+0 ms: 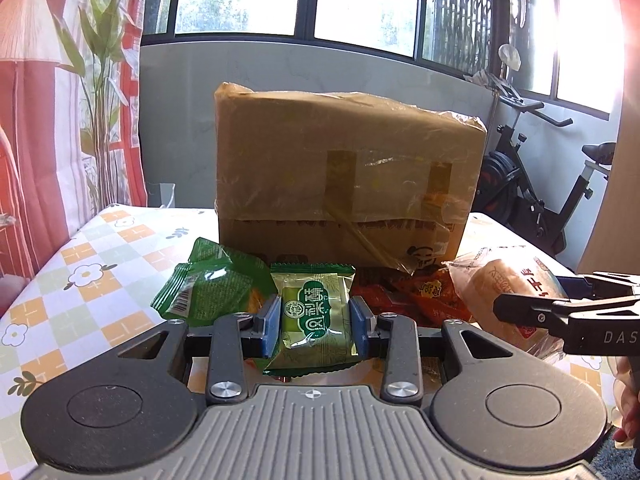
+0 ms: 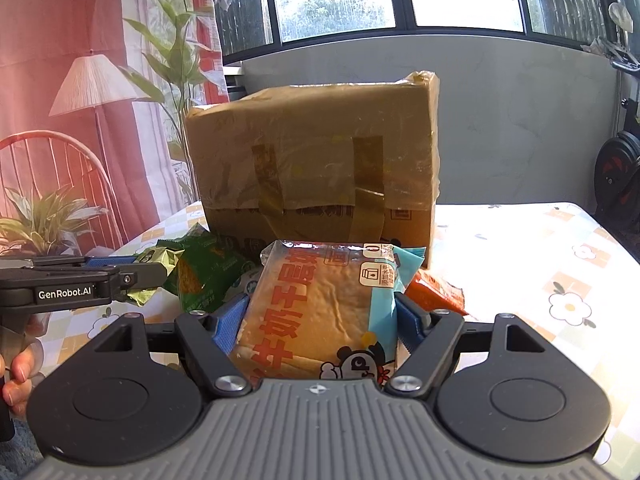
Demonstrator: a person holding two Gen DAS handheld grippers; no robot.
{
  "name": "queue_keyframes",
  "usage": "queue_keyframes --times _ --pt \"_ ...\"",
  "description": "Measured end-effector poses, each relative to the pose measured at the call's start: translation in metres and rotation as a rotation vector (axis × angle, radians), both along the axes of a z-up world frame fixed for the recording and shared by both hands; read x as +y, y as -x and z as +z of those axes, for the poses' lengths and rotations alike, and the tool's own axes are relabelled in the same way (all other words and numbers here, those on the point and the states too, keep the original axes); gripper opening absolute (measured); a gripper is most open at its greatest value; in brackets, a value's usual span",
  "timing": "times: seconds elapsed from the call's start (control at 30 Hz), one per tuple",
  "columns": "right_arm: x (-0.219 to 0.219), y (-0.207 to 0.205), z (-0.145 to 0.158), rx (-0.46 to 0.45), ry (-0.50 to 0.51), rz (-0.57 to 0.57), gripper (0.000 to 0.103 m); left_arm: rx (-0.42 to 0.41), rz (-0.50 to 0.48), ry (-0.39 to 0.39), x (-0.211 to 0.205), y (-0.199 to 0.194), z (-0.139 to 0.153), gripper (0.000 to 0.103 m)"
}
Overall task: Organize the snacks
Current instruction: 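Carry the green pack and bread pack over the box and open both tools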
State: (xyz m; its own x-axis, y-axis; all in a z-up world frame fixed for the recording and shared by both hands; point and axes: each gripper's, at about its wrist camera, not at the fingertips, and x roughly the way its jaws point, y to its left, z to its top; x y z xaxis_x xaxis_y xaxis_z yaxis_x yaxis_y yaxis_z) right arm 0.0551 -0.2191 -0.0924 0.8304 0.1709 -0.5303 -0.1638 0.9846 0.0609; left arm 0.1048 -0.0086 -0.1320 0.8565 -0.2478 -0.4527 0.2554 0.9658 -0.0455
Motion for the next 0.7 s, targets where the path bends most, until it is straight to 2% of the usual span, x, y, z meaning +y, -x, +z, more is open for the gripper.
queue_keyframes --times 0.5,0.7 --pt "-0.008 -0.024 0.026 -0.08 0.002 0.009 0.076 -0.108 0.006 -0.034 0.0 -0.013 0.037 0.038" --pt "-0.013 -0.038 0.048 -0.126 -0.032 0.026 0.076 -0.161 0.003 -0.013 0.0 -0.021 0.065 0.038"
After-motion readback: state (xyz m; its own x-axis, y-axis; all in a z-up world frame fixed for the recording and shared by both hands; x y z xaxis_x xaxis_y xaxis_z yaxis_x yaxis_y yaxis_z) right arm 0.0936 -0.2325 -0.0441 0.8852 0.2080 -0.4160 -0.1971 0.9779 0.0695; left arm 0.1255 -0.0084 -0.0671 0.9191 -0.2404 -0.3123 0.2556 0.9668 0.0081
